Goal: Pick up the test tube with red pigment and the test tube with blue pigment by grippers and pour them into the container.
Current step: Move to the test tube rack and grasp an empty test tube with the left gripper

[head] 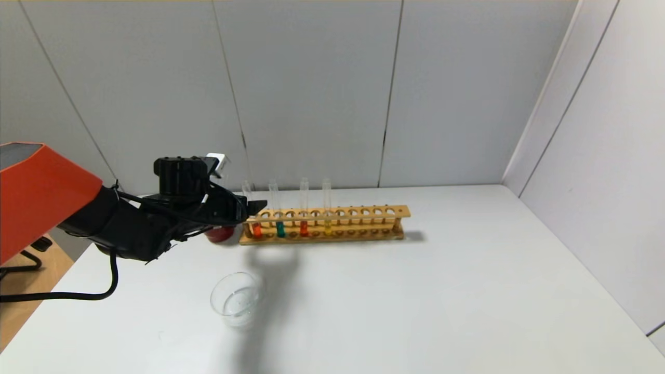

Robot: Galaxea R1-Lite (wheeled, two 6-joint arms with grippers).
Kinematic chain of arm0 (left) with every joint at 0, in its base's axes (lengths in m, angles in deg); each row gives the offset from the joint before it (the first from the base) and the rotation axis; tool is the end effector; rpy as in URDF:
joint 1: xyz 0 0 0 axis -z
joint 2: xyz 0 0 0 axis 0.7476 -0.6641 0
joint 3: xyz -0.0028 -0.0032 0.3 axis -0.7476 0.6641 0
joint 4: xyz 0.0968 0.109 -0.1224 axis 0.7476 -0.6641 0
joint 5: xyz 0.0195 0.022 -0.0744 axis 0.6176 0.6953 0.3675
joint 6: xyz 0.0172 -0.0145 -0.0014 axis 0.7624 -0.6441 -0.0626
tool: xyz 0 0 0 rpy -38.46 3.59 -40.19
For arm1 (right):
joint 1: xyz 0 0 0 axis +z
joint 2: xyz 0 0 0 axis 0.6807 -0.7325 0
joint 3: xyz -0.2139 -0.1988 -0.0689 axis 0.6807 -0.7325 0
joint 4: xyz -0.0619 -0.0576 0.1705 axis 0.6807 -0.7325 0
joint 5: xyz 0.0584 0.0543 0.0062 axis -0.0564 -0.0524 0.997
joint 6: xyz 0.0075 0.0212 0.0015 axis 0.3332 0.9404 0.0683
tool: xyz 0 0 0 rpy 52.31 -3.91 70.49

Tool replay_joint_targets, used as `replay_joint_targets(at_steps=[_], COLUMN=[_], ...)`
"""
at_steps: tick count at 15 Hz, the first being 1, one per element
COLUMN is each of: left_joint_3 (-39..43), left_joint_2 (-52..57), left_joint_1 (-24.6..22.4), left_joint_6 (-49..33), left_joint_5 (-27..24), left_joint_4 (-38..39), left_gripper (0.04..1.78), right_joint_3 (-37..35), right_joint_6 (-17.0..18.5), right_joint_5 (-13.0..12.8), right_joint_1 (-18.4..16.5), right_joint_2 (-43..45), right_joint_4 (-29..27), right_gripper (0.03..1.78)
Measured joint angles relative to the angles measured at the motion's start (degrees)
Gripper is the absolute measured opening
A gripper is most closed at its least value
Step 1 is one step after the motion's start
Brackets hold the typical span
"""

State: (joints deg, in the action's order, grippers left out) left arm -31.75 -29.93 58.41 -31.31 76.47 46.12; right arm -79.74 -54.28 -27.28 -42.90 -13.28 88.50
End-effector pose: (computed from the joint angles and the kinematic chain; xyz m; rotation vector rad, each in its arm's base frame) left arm 0.3847 -0.0718 0.1086 -0.0225 0.3636 -0.3357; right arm -0.0228 0.0001 0.0753 0.0013 0.0019 0.0041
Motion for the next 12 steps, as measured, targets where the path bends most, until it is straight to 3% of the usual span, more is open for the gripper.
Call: replay_joint_targets(at_steps=[3,5,8,12], left_joint_3=[-1.2,-2.4,-3.2,-3.4], left_joint_2=[-1.6,-2.8,-4.2,-4.9], left_joint_1=[0.2,0.4,0.7,0.8], left_joint_6=[0.0,0.1,0.1,0.1], left_joint_5=[0.1,0.1,0.2,0.2], left_joint_4=[0.0,0.0,0.0,0.1], left_gripper=[1.73,1.59,1.22,0.5], right_joint_3=[0.0,0.0,0.0,0.0], right_joint_6=[0.0,0.0,0.0,0.0], right_joint_5=[0.0,0.0,0.0,0.0], right_joint_1=[0.0,0.0,0.0,0.0], right_joint_2=[0.0,0.0,0.0,0.0], right_joint_4=[0.0,0.0,0.0,0.0], right_gripper=[1.75,1.75,1.75,1.75])
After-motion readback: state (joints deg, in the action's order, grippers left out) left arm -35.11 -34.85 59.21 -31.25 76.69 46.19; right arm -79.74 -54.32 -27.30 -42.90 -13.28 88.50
